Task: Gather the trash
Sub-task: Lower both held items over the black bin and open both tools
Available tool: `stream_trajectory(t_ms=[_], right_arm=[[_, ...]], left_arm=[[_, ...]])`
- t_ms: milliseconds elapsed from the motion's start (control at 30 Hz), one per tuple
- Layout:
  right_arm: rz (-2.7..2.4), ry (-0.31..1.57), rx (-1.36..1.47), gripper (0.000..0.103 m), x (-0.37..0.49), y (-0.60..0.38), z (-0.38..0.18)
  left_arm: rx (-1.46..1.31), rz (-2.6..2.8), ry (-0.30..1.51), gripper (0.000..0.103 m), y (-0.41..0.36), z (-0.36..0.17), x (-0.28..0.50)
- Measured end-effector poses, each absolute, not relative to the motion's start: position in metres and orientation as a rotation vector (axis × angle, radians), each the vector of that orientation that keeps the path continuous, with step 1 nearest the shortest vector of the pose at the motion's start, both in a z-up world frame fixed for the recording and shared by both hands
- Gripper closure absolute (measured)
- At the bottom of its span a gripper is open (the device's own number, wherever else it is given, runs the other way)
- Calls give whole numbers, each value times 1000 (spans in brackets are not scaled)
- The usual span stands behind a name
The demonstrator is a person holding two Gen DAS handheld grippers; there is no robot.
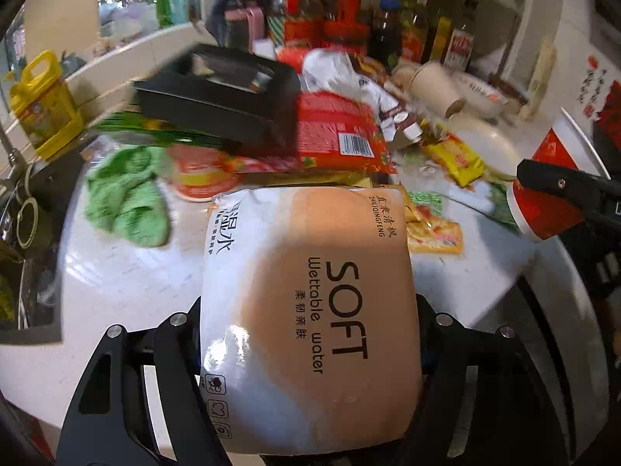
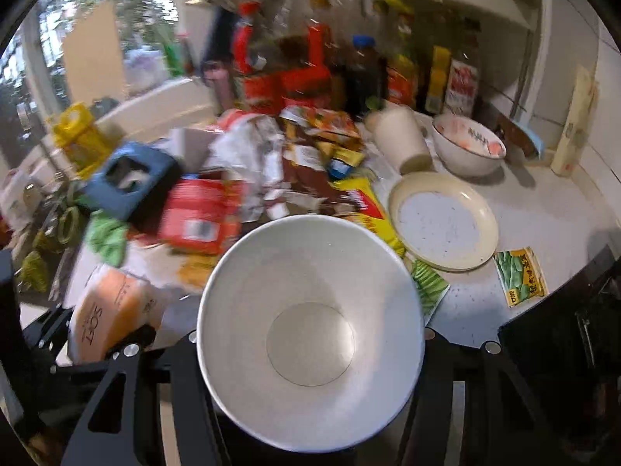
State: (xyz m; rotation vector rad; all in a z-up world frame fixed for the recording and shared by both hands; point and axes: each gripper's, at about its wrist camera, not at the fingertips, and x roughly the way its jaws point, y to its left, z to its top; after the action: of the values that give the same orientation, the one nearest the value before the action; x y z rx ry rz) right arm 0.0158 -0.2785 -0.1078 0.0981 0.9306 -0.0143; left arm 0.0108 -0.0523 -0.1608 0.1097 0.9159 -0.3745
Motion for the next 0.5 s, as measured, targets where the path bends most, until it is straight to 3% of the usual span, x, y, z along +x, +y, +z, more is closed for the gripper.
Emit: stream_trajectory(t_ms=[233, 500], right_arm=[[124, 1068, 62, 44, -58, -242, -129], [107, 1341, 35, 42, -101, -220, -264]], left_arm=[[167, -454, 1001, 33, -19, -175, -70], [221, -468, 1250, 33, -11, -297, -113]])
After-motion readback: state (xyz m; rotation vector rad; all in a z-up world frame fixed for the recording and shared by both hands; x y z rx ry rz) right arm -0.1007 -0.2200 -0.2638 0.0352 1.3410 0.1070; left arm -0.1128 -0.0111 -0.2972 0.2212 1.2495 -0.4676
